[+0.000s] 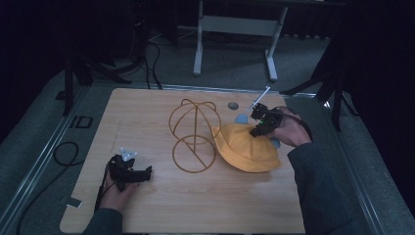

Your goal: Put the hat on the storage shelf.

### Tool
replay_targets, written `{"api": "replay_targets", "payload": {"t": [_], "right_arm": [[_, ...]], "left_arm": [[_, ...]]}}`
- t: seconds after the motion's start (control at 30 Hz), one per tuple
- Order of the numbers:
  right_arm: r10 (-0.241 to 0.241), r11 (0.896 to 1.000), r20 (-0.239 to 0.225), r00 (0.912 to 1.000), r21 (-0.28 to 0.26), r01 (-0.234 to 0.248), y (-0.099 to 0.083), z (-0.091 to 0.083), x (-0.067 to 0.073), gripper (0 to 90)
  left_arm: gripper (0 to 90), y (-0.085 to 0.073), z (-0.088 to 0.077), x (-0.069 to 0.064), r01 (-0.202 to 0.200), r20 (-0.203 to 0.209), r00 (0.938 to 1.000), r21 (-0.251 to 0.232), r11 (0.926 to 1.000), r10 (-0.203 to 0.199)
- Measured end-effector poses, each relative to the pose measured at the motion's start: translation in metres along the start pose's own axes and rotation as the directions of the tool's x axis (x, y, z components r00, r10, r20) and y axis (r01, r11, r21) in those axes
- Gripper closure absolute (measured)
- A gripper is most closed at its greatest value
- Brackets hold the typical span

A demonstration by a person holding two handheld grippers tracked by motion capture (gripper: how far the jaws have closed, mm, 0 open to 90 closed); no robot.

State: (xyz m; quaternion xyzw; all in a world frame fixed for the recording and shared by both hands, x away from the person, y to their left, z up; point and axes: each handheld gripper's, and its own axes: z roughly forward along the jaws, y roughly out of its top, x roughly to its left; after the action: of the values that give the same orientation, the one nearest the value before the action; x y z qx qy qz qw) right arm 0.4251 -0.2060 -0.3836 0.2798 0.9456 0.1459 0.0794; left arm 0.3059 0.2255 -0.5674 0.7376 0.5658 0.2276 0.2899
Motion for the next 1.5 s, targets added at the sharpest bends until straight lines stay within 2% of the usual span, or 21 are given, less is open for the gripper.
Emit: {"api": "replay_targets", "payload": {"t": [0.47,0.83,1.23,1.5], "right_arm": [[0.023,0.995,0.009,0.9997,-0.094,-0.022,-0.008,-0.029,-0.012,82.6],[0.051,0.983,-0.002,0.9987,-0.174,-0.051,-0.015,-0.046,-0.020,82.7],[0.070,0.963,-0.030,0.9971,-0.260,-0.076,-0.024,-0.061,-0.029,83.0],[0.057,0.943,-0.039,0.9976,-0.327,-0.067,-0.027,-0.073,-0.032,83.1]], "left_arm": [[0.2,0.000,0.000,0.000,0.000,0.000,1.0000,0.001,1.0000,0.000],[0.2,0.000,0.000,0.000,0.002,0.001,1.0000,-0.001,1.0000,-0.002],[0.2,0.000,0.000,0.000,0.002,0.001,1.0000,-0.001,1.0000,-0.002],[0.2,0.000,0.000,0.000,0.003,0.001,1.0000,-0.001,1.0000,-0.003]]}}
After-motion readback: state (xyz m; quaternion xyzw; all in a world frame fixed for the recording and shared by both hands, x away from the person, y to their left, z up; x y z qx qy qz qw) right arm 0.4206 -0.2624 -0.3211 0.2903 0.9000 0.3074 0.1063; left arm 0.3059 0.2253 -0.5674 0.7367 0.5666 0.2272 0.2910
